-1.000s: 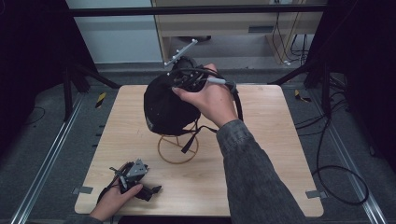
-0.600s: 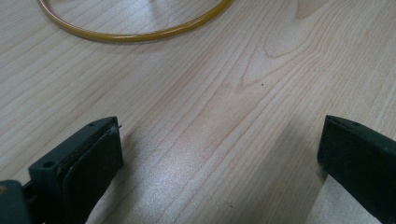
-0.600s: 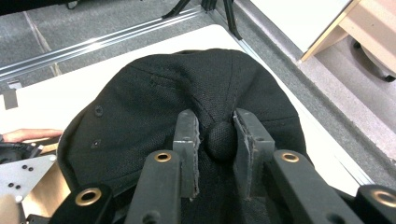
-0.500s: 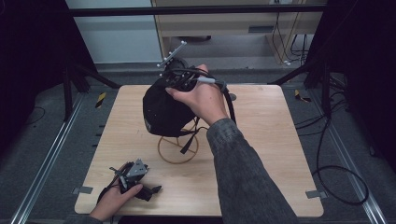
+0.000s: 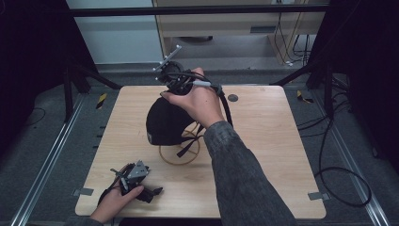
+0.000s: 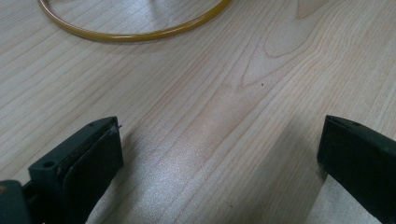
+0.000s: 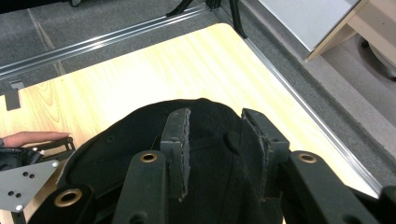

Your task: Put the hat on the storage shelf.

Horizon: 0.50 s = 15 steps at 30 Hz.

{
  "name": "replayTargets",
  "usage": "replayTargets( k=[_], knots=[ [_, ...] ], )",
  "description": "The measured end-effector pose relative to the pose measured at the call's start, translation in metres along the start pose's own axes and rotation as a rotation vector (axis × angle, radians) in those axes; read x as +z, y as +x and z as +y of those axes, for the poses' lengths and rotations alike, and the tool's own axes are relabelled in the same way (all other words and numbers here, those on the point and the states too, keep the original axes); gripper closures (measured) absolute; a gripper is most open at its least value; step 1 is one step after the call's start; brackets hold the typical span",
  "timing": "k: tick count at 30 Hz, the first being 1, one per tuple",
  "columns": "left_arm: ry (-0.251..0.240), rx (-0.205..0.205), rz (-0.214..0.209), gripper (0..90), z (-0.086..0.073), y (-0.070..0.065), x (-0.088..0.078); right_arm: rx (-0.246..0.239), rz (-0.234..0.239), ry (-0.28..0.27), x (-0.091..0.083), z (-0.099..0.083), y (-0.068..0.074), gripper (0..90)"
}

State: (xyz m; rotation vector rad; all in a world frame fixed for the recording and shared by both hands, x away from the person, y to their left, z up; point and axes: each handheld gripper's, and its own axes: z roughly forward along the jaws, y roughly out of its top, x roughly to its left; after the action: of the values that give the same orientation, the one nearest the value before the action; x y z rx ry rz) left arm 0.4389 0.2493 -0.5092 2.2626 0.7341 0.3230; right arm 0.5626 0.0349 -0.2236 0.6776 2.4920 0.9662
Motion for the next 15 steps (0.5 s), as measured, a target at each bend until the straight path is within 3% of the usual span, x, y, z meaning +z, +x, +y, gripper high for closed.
replayTargets(
  k=[5,15],
  knots=[
    [-0.003,-0.001,0.001,0.0,0.000,0.000,0.000,0.011,0.009,-0.035,-0.010,-0.005,0.002,62.2],
    [-0.003,-0.001,0.001,0.0,0.000,0.000,0.000,0.015,0.007,-0.046,-0.022,-0.013,0.004,60.8]
  ],
)
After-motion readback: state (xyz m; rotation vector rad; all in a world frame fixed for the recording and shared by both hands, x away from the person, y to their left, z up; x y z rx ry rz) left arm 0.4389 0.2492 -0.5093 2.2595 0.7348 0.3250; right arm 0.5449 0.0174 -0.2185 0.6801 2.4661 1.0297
